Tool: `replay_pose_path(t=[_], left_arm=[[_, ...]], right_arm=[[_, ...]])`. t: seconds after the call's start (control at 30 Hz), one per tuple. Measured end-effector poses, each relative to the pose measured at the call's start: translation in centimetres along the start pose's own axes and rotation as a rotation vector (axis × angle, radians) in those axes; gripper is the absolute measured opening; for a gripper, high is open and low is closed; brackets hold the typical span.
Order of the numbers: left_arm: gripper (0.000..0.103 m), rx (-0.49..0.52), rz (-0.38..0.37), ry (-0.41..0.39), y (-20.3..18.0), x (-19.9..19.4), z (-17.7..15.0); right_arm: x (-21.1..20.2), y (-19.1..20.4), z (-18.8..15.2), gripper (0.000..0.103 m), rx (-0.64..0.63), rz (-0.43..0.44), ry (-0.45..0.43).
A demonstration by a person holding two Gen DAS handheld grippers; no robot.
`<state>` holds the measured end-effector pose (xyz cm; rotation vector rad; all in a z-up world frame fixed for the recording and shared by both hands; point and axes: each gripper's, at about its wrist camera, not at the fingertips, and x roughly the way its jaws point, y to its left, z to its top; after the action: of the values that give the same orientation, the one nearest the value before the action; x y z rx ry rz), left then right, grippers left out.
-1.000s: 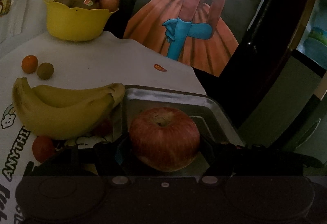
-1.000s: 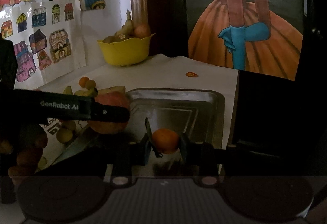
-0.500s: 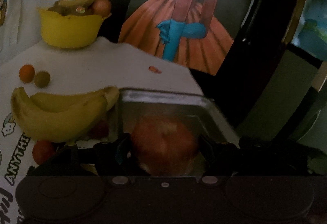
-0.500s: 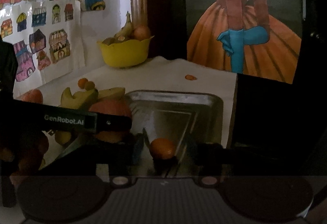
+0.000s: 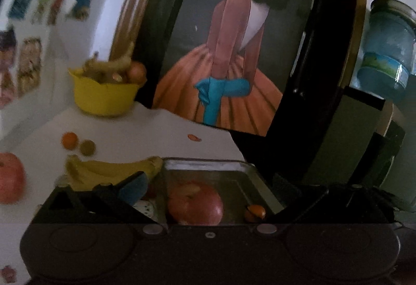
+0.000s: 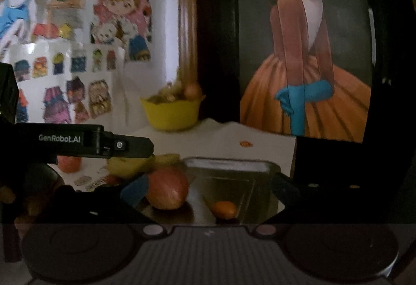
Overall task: Organize fruits
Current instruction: 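Open both tools and withdraw them from the metal tray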
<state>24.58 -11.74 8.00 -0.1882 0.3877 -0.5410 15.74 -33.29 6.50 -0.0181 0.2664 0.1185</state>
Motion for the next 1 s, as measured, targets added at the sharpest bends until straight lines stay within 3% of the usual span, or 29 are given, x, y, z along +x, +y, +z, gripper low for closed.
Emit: replay_pose_path(t=[0.2, 0.53, 1.0], left_arm=[[0.102, 0.014, 0.057, -0.038, 1.1, -5.9, -0.5], [0.102, -0.009, 0.171, -0.003, 4.5, -13.9, -4.2], [0.102, -0.049, 0.253, 0.055, 7.1, -18.2, -8.2]], right_arm=[[-3.6, 2.7, 0.2, 0.103, -0.051, 0.009, -0.048], [-7.2, 7.2, -0.7, 0.103, -0.093, 0.068, -0.029], [-8.3, 12.4, -4.3, 0.103, -0.082, 0.126, 0.103]])
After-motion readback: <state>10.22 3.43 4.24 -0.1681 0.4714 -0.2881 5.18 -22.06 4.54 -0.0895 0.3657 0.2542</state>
